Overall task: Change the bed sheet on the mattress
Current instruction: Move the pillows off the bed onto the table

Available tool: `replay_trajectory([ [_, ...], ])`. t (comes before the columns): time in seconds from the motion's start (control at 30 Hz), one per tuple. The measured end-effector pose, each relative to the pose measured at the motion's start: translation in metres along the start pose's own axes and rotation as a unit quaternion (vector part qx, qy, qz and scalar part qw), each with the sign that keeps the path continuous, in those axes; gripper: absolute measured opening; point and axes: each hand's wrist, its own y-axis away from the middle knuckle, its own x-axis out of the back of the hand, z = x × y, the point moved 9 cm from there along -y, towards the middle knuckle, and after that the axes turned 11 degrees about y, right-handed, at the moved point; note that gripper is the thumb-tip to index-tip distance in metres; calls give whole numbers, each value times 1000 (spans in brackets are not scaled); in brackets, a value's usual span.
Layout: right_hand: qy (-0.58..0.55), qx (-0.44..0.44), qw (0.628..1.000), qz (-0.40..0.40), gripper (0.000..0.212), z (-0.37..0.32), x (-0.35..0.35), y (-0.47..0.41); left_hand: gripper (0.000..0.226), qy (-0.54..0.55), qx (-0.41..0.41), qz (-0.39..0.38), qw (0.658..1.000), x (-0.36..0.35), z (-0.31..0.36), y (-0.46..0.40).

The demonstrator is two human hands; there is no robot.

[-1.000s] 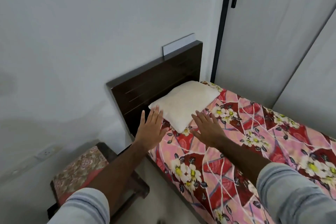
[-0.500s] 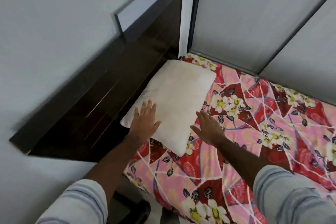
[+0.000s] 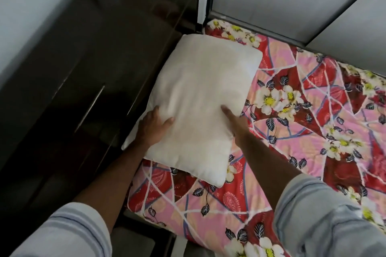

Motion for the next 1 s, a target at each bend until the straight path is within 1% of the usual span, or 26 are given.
replay_trajectory([
  [0.07,-34,10,999,-35,48,-9,-6,1,82,23,3,11,1000,-2,2,4],
  [0.17,-88,36,993,-71,41,-32,-10,16,92,91,15,14,996,3,8,12],
  [0.27,-140,55,982,-116,36,-57,-3,58,90,151,7,6,988,11,23,24],
  [0.33,-149,61,979,-126,32,-61,18,90,101,182,-12,10,983,16,38,36],
  [0.37,-152,63,978,-126,31,-58,36,106,102,200,-22,8,980,15,48,46],
  [0.4,-155,67,977,-127,31,-53,61,124,96,229,-34,12,973,14,64,59],
  [0.47,-151,77,976,-137,35,-41,111,157,76,303,-54,29,951,9,86,79],
  [0.5,-150,85,975,-142,37,-33,142,176,70,338,-64,36,938,4,102,95],
  [0.57,-143,102,974,-144,40,-16,208,211,66,379,-76,22,922,-18,143,136],
  [0.63,-133,111,975,-138,44,0,270,245,52,413,-99,10,905,-44,194,185],
  [0.67,-129,120,977,-121,46,10,307,265,48,424,-104,19,899,-58,218,215],
  [0.73,-112,158,979,-66,45,28,382,309,47,426,-157,27,890,-90,272,284],
  [0.77,-108,180,977,-34,45,36,420,333,48,436,-180,16,882,-110,299,315],
  [0.8,-112,200,973,-4,48,44,452,353,49,440,-192,-2,877,-127,321,338],
  [0.83,-123,217,968,34,52,58,492,380,49,434,-220,-20,874,-147,351,376],
  [0.87,-131,232,961,74,55,74,531,406,48,416,-241,-32,876,-167,378,413],
  [0.93,-151,245,946,147,51,113,610,461,42,389,-275,-71,876,-218,434,486],
  [1.0,-157,249,932,211,54,153,677,506,44,359,-312,-94,875,-263,482,550],
])
